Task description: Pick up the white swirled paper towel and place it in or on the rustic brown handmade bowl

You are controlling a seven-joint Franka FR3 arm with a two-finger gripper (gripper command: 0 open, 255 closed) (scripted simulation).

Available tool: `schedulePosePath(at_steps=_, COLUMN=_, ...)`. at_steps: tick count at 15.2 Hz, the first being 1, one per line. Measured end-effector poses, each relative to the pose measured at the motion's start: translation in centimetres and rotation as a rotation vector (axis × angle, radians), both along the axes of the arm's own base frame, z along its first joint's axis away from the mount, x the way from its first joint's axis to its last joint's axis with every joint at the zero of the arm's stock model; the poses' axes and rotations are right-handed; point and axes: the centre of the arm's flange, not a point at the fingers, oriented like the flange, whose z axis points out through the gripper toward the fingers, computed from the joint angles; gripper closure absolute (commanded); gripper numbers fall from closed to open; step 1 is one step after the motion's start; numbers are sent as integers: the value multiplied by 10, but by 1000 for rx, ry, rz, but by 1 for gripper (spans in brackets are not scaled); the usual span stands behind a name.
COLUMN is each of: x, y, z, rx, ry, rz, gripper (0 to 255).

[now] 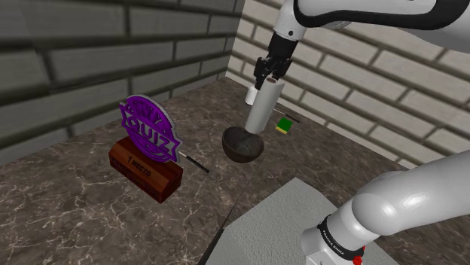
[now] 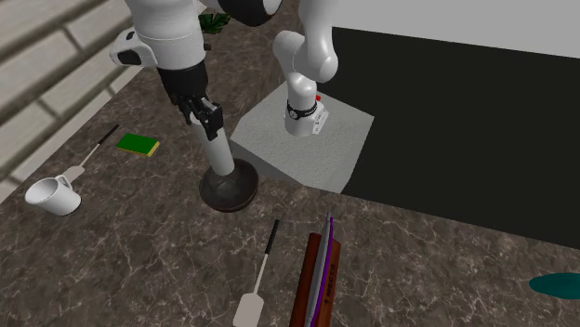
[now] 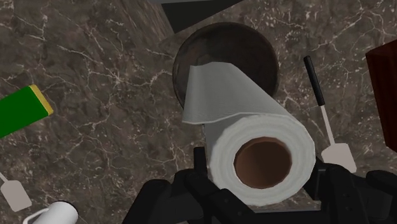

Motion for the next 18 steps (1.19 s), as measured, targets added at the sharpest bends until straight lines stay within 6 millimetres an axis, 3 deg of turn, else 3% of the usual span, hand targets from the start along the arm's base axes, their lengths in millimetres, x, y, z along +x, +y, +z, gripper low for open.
schedulePosePath(at_steps=10, x=0, y=0, z=-53, rx=0, ry=0, rz=0, gripper=255)
schedulePosePath(at_steps=17, x=-1, y=0, z=-60, rx=0, ry=0, rz=0, gripper=255)
schedulePosePath(at_steps=18, x=-1, y=0, z=-60, rx=0, ry=0, rz=0, gripper=0)
